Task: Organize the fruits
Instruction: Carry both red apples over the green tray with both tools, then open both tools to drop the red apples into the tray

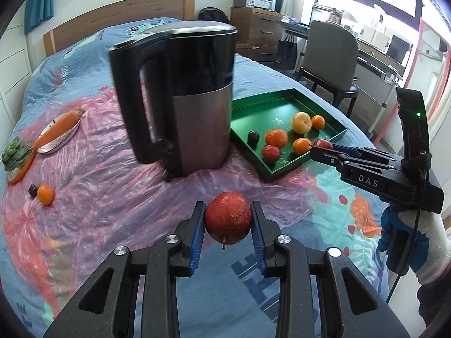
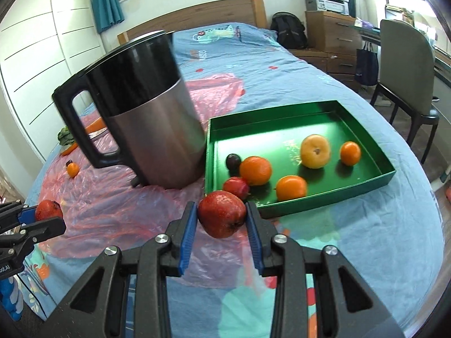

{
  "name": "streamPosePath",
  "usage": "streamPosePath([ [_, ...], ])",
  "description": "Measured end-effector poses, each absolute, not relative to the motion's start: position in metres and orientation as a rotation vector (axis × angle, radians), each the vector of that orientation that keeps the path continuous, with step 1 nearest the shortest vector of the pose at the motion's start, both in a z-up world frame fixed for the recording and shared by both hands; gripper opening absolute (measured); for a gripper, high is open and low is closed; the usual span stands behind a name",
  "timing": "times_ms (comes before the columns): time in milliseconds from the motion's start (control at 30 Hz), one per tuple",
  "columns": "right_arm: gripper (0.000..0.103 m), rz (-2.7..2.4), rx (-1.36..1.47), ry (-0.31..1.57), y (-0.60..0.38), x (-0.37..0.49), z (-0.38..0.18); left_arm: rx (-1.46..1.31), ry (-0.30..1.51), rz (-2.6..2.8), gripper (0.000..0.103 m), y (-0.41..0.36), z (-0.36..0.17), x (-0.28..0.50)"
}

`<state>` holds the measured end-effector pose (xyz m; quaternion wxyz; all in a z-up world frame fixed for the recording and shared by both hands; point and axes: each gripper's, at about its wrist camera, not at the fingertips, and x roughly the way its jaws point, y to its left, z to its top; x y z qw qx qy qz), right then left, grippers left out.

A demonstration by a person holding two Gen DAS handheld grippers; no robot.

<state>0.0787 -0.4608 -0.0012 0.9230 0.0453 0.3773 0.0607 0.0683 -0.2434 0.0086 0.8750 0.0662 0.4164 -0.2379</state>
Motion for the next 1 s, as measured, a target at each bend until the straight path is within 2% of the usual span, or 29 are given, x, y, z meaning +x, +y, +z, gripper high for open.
streamPosePath([
  [433, 0.055, -0.029, 0.122, 0.771, -0.553, 0.14, -0.024, 0.197, 0.87, -0.597, 0.027, -0.359, 0.001, 0.151],
  [700, 0.055, -0.068, 0.039, 0.818, -0.575, 0.176, -0.046, 0.234, 0.907, -0.56, 0.027, -0.409, -0.03, 0.214],
  [1000, 0.055, -0.087, 0.012, 0.848, -0.586, 0.193, -0.071, 0.254, 0.995, -0.498, 0.027, -0.43, -0.077, 0.258],
])
